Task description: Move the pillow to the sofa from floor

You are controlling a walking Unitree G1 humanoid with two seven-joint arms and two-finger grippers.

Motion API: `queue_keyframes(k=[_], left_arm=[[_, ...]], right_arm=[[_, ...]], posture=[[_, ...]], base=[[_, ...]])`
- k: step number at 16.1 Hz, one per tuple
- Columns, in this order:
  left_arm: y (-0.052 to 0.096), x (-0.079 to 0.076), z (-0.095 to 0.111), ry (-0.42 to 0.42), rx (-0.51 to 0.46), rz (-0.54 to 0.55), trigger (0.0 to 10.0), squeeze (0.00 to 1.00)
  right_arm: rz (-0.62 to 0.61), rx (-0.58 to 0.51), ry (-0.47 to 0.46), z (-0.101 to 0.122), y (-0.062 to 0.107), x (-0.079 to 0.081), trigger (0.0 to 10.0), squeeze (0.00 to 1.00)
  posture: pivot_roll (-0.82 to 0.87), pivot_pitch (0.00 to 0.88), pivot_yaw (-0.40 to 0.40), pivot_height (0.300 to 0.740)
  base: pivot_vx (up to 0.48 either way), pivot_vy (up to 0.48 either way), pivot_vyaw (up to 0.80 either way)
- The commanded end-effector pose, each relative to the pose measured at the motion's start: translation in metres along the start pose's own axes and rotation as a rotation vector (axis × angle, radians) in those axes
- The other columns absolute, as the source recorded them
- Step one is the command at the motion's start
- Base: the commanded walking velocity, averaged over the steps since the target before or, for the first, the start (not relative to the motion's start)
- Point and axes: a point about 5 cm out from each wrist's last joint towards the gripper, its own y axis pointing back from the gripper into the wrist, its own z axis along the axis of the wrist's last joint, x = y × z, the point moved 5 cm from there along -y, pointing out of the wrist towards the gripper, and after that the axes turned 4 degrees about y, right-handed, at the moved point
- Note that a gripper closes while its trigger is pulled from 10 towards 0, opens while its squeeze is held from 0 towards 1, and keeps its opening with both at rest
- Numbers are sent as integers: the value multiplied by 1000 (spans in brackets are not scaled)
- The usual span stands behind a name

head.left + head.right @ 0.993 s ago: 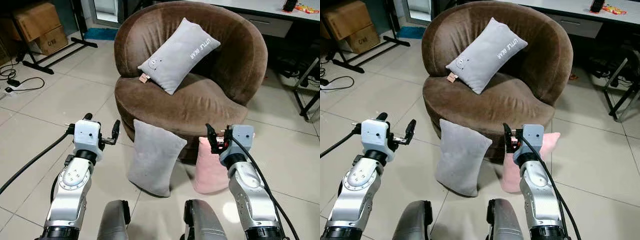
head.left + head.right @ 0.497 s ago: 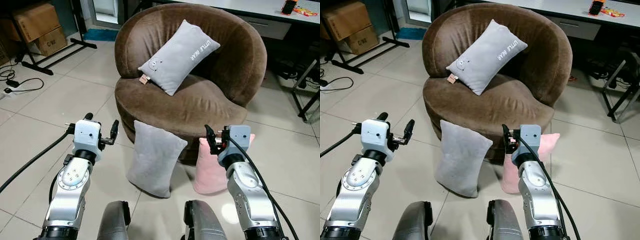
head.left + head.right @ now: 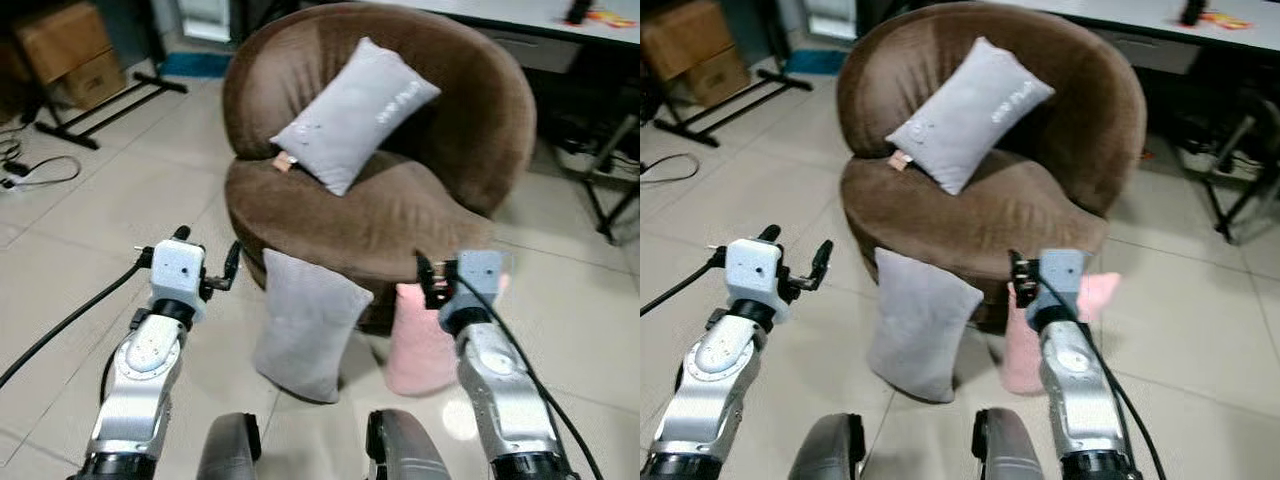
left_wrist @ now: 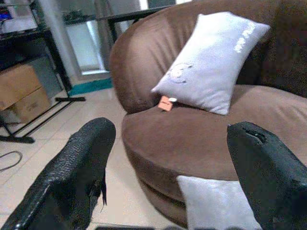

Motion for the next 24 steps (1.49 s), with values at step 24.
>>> queue_keyframes(k=[24], left_arm=[[-1,0,0,-34,-3,24,10000,188]], right_arm=[[22,8,-22,0,-6,-1,10000,0]], posture=[[-2,0,-57,616]], base=[[282,0,67]])
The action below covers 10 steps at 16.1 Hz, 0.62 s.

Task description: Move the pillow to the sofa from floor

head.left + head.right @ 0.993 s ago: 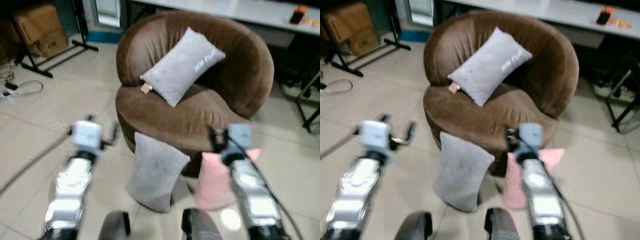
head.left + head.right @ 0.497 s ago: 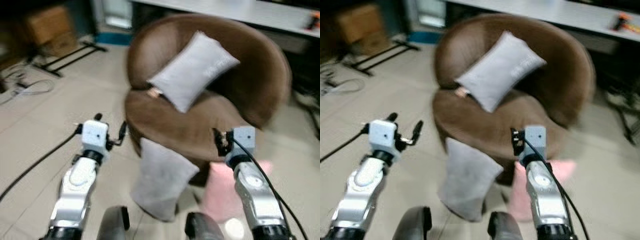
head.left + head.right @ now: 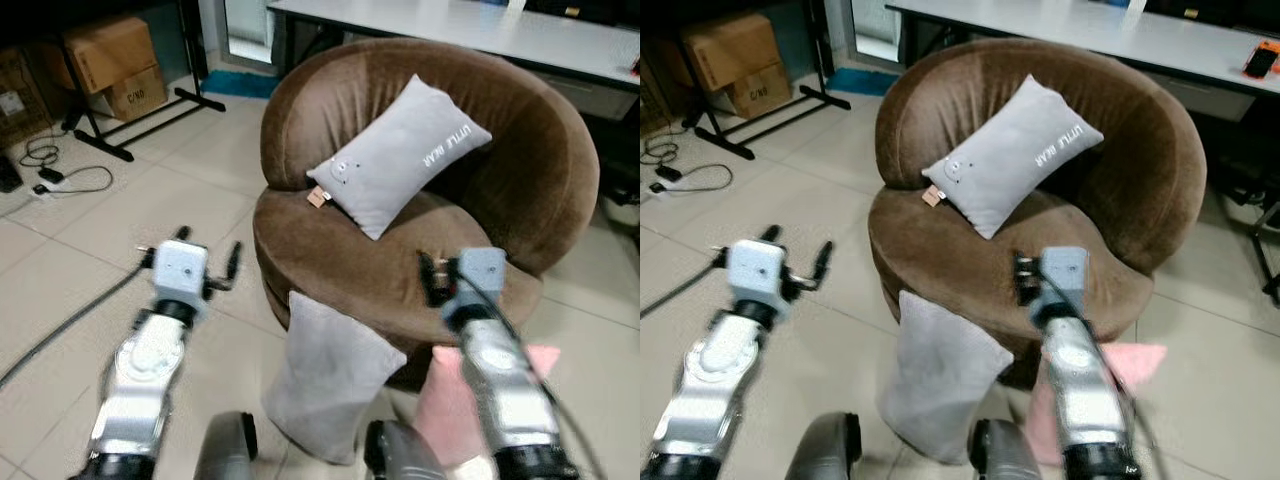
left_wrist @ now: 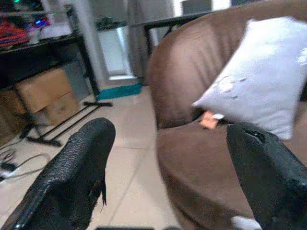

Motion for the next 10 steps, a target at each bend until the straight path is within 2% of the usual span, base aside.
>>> queue_keyframes(k=[1,5,10], left_arm=[[-1,-4,0,-7,2,-4,10000,180],[-4,-5,1,-14,-2,-4,10000,184],[-5,-4,2,-17,-8,3,10000,176]], right_arm=[[-14,-6,-5,2,-1,-8,10000,0],[-21,-10,-11,3,-1,-9,10000,0],[-26,-11,-16,3,-2,-10,10000,0]], posture=[[-2,0,-56,606],[-2,0,-52,571],[-1,0,-51,551]], base=[[0,0,0],[0,0,0],[0,0,0]])
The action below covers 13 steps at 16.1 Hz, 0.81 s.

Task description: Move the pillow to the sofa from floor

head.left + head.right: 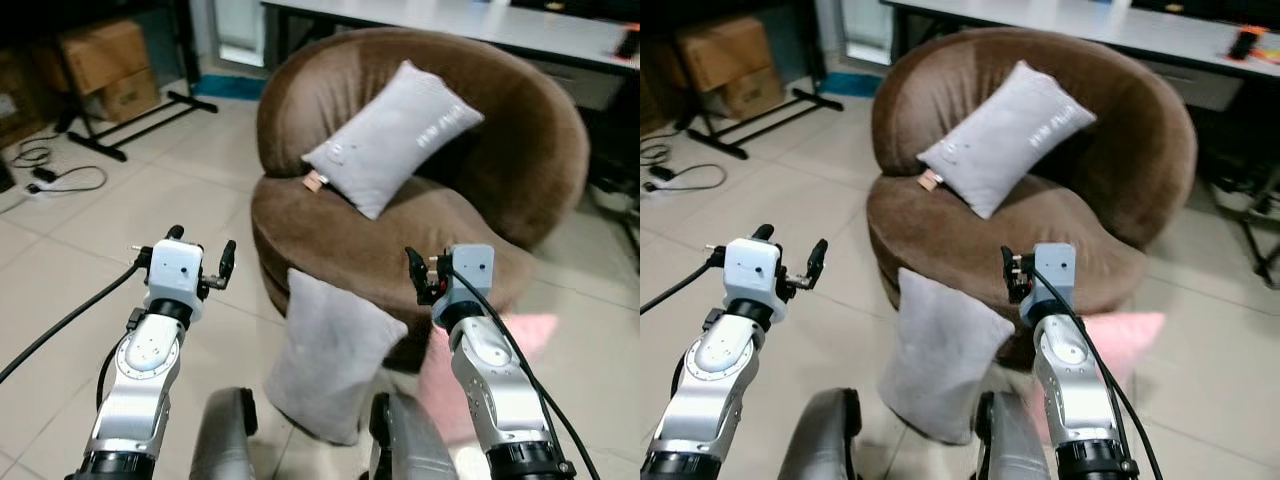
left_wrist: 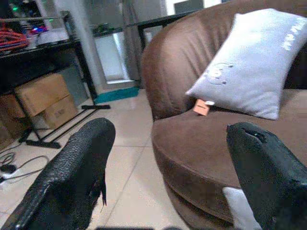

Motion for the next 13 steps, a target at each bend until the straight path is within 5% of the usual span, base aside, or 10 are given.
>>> queue_keyframes(k=[1,6,13], left_arm=[[-4,-4,4,-5,-14,-5,10000,176],[-4,-3,1,16,0,-20,10000,224],[-3,-5,1,30,-5,-34,10000,231]], right_arm=[[-14,-3,-15,1,-1,-5,10000,0],[-27,-9,-6,1,-2,-7,10000,0],[-40,-10,-7,1,-1,-9,10000,0]], posture=[[-1,0,-51,546],[-1,0,-51,536],[-1,0,-51,536]], base=[[0,0,0],[0,0,0],[295,0,0]])
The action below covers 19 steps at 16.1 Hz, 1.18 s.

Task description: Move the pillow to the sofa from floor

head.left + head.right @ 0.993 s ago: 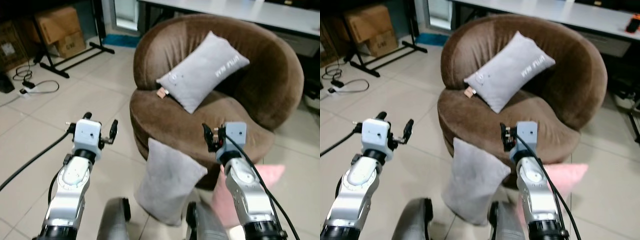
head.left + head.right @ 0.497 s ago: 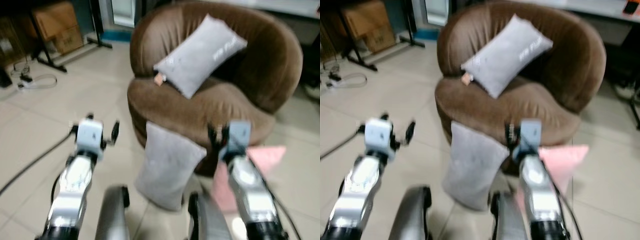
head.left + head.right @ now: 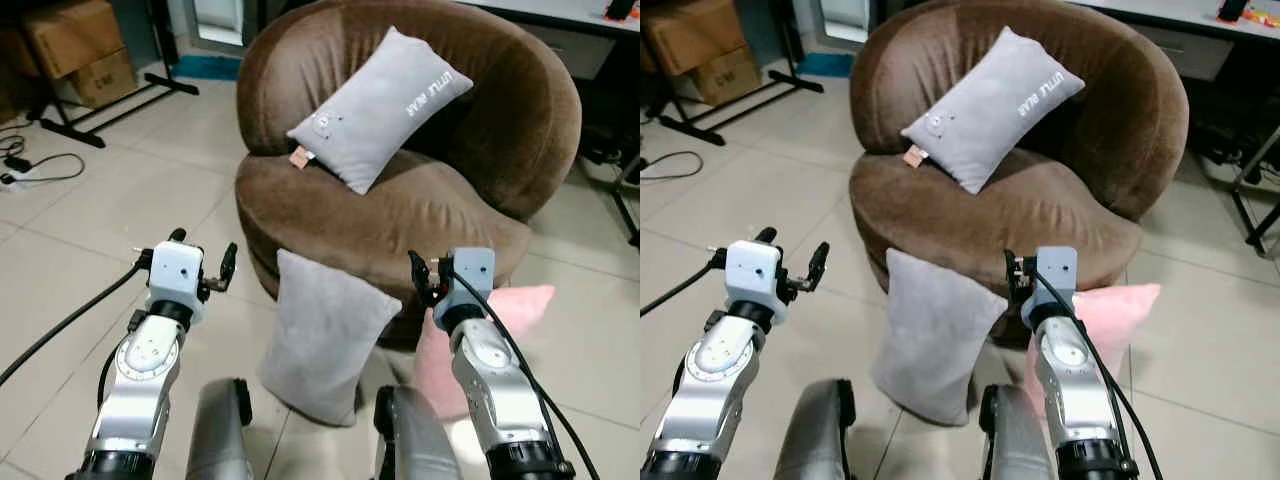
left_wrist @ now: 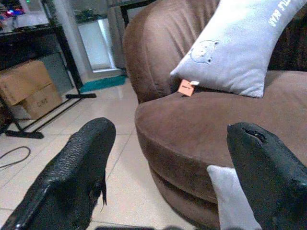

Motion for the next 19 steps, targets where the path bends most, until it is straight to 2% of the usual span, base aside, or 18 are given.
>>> queue_keyframes(k=[1,3,8,12,16,19], left_arm=[[-3,-3,5,5,-17,-12,10000,231],[-3,-3,6,6,-18,-13,10000,227],[-4,-3,6,7,-20,-14,10000,231],[-4,-3,7,3,-21,-16,10000,220],[-5,-1,7,-20,-24,-8,10000,192],[-5,-3,6,-20,-22,-13,10000,196]], right_arm=[[-13,-23,5,7,-1,-5,10000,0],[14,-18,66,6,-2,0,10000,0],[19,-19,57,7,-3,1,10000,0],[30,-16,51,5,-2,3,10000,0],[22,-22,20,6,-3,-1,10000,0],[11,-23,-6,6,-3,-6,10000,0]], posture=[[-2,0,-51,536],[-2,0,-51,536],[-1,0,-51,536],[0,0,-50,536],[0,0,-48,536],[0,0,-49,506]], base=[[304,0,0],[306,0,0],[307,0,800],[292,0,0],[0,0,0],[0,0,0]])
